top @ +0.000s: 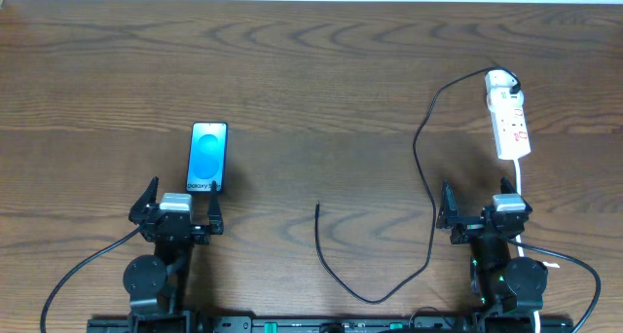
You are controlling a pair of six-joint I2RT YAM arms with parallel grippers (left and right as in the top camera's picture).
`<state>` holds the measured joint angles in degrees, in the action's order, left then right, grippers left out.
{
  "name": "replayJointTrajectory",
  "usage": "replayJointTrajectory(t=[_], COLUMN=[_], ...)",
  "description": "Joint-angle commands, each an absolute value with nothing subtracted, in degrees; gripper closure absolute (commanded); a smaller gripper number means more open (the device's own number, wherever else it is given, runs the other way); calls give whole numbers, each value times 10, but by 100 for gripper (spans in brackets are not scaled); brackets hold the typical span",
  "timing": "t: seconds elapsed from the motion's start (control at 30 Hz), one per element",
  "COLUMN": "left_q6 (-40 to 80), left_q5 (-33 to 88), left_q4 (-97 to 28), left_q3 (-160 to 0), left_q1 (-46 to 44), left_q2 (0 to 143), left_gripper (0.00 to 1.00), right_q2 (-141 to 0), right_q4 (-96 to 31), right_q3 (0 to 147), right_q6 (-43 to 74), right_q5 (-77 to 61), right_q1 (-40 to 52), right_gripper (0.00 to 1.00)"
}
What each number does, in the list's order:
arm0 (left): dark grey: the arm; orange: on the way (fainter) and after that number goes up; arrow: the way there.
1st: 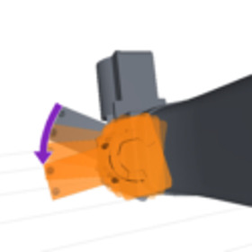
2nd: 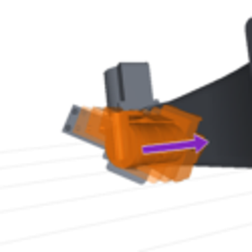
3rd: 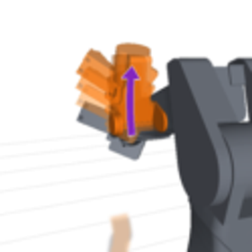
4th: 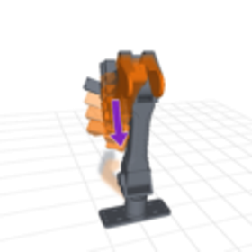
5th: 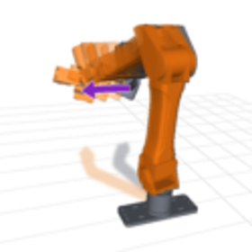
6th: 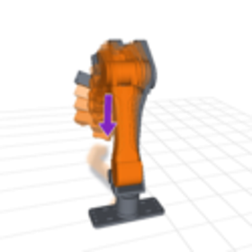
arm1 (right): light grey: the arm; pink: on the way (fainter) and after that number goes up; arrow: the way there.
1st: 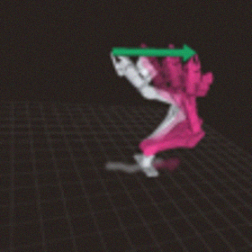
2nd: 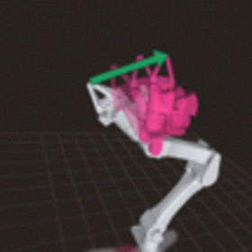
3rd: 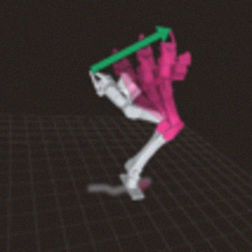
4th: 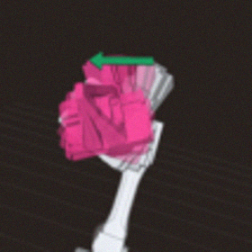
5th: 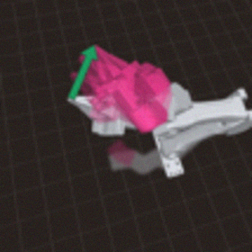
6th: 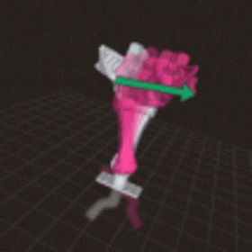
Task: Plug charger to phone and switch on socket
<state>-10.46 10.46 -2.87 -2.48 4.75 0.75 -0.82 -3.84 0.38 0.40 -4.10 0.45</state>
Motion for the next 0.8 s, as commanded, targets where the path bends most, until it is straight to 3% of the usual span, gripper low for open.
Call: replayJointTrajectory(t=[0.0, 0.77], left_q6=[-97, -77], left_q5=[113, 115], left_q4=[-34, -62], left_q3=[-69, -256], left_q1=[47, 47], left_q2=[28, 344], left_gripper=[2, 2], right_q2=[-4, -4], right_q4=[-40, -40], right_q3=[3, 3], right_q6=[10, 10], right_q5=[-45, -45], right_q1=[8, 8], right_gripper=[1, 1])
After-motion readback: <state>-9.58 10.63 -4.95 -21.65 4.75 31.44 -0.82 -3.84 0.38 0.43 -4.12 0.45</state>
